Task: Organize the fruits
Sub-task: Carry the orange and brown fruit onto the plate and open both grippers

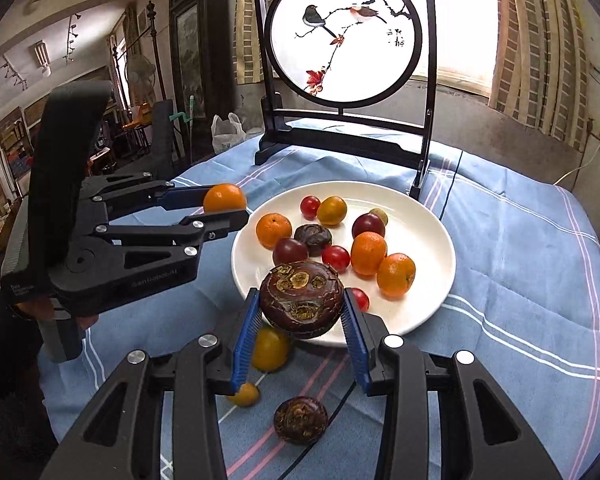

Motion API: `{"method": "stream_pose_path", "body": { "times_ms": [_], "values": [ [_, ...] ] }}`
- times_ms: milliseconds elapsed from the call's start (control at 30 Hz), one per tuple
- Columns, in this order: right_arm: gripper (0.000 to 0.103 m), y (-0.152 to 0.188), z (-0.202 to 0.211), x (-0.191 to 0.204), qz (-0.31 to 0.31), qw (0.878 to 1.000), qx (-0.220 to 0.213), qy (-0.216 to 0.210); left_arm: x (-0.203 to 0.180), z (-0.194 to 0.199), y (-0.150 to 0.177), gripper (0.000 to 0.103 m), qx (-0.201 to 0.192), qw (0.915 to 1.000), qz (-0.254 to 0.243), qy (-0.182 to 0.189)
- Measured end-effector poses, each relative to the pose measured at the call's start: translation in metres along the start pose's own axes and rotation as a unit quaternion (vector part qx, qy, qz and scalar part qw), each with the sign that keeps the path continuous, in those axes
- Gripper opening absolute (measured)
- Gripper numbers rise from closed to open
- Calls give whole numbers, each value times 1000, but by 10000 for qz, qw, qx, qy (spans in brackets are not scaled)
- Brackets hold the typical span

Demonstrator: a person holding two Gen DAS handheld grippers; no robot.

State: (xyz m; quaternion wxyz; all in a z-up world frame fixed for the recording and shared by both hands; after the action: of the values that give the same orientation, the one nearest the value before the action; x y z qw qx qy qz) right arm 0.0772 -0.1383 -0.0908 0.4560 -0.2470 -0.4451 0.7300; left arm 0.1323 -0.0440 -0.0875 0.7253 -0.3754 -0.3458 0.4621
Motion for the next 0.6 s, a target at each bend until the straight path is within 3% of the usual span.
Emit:
{"method": "stream_pose_path", "body": {
  "times_ms": [467, 600],
  "values": [
    [41, -40, -58, -44, -508, 9976, -217, 412, 22, -49, -22, 35, 28, 9982, 592, 118],
    [41, -41, -75, -46, -641, 9971, -156, 370, 11, -66, -21, 35, 99, 9991, 403, 33]
  ]
}}
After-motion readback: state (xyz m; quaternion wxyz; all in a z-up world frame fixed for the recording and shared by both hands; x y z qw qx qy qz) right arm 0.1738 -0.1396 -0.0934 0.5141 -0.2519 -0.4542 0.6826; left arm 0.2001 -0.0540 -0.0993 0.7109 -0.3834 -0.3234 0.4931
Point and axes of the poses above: each gripper's, at about its wrist camera, not at the fingertips, and z roughly against the way its jaws point, x to its left, y to its underside, the point moved 10 cm from there along -z, roughly the way its jaws point, and after that the axes turned 10 degrees about -x, right-handed, at the moved point
